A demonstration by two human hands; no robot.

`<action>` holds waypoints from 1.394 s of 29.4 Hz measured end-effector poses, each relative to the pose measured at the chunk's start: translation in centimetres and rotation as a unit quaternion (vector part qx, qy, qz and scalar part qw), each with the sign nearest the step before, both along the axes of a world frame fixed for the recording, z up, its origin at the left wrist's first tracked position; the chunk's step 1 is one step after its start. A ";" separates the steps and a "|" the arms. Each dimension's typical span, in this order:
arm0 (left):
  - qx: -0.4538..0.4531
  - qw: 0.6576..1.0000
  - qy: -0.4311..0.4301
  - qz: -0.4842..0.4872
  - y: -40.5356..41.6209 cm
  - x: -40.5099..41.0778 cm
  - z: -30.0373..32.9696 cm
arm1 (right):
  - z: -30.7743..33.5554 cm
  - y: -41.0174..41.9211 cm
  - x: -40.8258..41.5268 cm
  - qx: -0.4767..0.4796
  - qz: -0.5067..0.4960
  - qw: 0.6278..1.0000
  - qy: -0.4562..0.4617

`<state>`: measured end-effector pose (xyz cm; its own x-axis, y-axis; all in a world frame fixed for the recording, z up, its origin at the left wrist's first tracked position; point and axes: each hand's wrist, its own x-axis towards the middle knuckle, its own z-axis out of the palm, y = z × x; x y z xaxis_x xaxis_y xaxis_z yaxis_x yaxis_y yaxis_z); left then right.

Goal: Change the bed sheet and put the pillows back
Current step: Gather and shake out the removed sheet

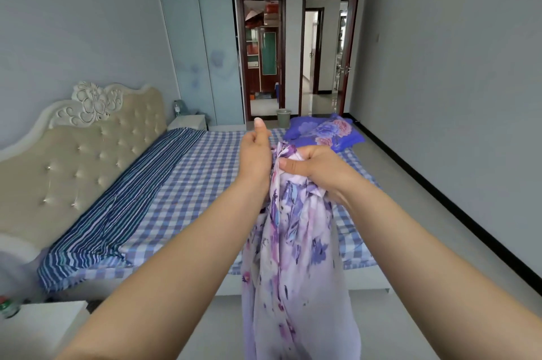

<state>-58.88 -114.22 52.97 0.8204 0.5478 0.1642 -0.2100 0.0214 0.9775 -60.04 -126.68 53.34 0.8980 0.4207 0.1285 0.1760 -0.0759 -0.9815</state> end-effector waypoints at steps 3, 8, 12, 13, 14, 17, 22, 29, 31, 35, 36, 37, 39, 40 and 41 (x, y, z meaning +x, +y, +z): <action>0.001 0.998 -0.060 -0.005 -0.6 -0.8 -0.6 | -0.3 0.0 0.0 -0.022 -0.030 0.999 -0.020; -0.066 0.984 -0.008 -0.162 0.3 -2.2 -1.6 | -1.7 -0.2 -0.3 0.040 -0.110 0.992 -0.050; -0.102 0.969 -0.005 -0.224 1.0 -3.7 -2.1 | -2.7 -0.1 -0.5 0.082 -0.138 0.986 -0.051; -0.078 0.974 0.002 -0.211 1.0 -3.9 -2.0 | -2.9 0.0 -0.6 0.082 -0.140 0.985 -0.055; -0.042 0.980 0.014 -0.196 1.0 -4.1 -2.0 | -3.1 0.2 -0.7 0.078 -0.142 0.985 -0.058; 0.155 0.975 0.059 -0.147 1.7 -4.2 -1.8 | -3.6 0.5 -0.9 0.079 -0.147 0.983 -0.071; 0.343 0.915 0.145 -0.153 3.4 -4.2 -2.7 | -3.8 -0.2 -0.7 0.081 -0.162 0.978 -0.101; -0.101 0.992 0.067 -0.024 3.8 -3.5 -2.8 | -4.8 -0.5 -0.5 0.026 -0.159 0.980 -0.113; -0.089 0.993 0.061 -0.048 2.5 -3.8 -2.9 | -5.0 -0.1 -0.5 0.001 -0.151 0.981 -0.120; -0.012 0.993 0.034 -0.111 0.3 -4.9 -3.6 | -5.1 0.2 -0.2 -0.043 -0.158 0.977 -0.136; 0.028 0.993 0.023 -0.113 0.3 -5.0 -3.4 | -5.1 0.1 -0.1 -0.060 -0.165 0.974 -0.144; 0.084 0.990 0.018 -0.111 0.4 -5.0 -3.2 | -5.1 0.0 0.0 -0.078 -0.170 0.970 -0.153; 0.180 0.977 0.009 -0.111 0.7 -5.1 -2.8 | -5.1 0.0 0.0 -0.106 -0.177 0.965 -0.164; 0.210 0.971 0.003 -0.116 0.7 -5.3 -2.7 | -5.1 -0.1 0.0 -0.108 -0.179 0.964 -0.164; 0.229 0.965 -0.004 -0.126 0.8 -5.4 -2.7 | -5.2 -0.1 0.0 -0.108 -0.181 0.964 -0.162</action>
